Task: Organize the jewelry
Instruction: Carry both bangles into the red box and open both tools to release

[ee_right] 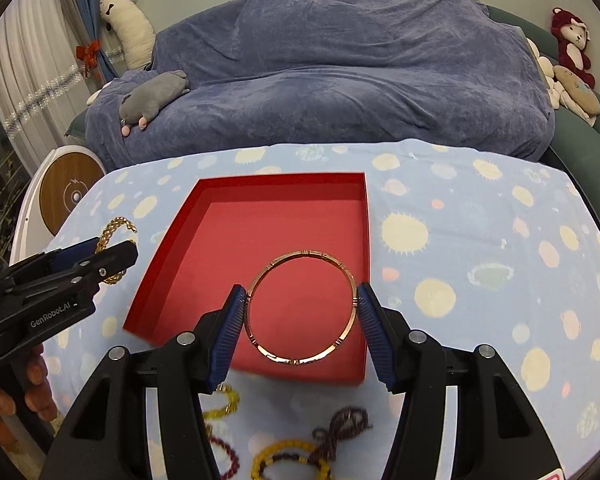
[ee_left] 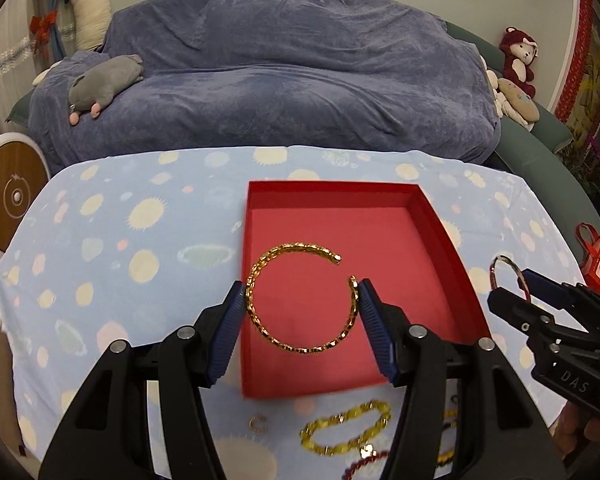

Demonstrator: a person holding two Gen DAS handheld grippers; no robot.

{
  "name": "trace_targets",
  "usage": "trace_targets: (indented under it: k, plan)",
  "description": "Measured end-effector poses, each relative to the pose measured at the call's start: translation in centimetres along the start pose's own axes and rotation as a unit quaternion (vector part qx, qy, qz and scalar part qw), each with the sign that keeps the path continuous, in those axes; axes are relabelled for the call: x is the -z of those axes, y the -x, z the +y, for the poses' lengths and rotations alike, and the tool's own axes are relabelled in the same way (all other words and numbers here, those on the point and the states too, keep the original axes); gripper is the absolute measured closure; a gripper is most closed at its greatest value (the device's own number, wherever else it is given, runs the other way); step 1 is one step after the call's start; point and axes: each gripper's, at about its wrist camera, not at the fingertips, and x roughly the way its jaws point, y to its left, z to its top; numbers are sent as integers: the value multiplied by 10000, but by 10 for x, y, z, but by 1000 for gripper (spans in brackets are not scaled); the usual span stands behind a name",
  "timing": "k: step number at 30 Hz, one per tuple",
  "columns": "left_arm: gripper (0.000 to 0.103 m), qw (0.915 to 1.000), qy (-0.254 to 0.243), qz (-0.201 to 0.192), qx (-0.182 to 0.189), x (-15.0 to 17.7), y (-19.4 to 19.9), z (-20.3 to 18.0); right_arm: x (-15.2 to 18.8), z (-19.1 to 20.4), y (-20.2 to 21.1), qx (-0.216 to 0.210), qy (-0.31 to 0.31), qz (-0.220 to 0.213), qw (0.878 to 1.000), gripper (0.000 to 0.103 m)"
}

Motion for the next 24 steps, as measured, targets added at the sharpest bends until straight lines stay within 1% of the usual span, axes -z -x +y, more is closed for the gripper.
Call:
trace_targets:
  k: [3, 6, 9, 12, 16, 19, 20, 22, 23, 24]
  plan:
    - [49, 9996, -259, 30, -138, -29, -39, -8, -30, -1, -33, 31, 13, 55, 10000, 48]
    - [49, 9991, -347, 149, -181, -50, -75, -12, -52, -3, -68, 92, 27, 186, 9998, 48]
    - [49, 9985, -390, 325, -198, -61, -106, -12, -63, -6, -100, 153, 7, 405, 9991, 48]
    - [49, 9976, -466, 475, -173, -65, -130, -11, -68, -8, -126, 233, -7, 591, 9980, 48]
    - [48, 9963, -528, 653, -171, -65, -151, -12, -71, -10, -146, 261, 30, 769, 9967, 48]
    - [48, 9961, -476, 734, -139, -66, -159, -10, -72, -10, -152, 310, 75, 750, 9967, 47]
    - [47, 9962, -455, 737, -115, -66, -160, -10, -73, -11, -153, 355, 65, 746, 9966, 45]
    - [41, 9966, -415, 693, -172, -67, -160, -8, -73, -14, -153, 330, 8, 709, 9969, 45]
    - [34, 9969, -385, 660, -210, -68, -158, -7, -73, -15, -150, 335, -23, 672, 9972, 44]
    - [31, 9973, -353, 614, -216, -68, -156, -5, -74, -16, -147, 356, -49, 625, 9974, 41]
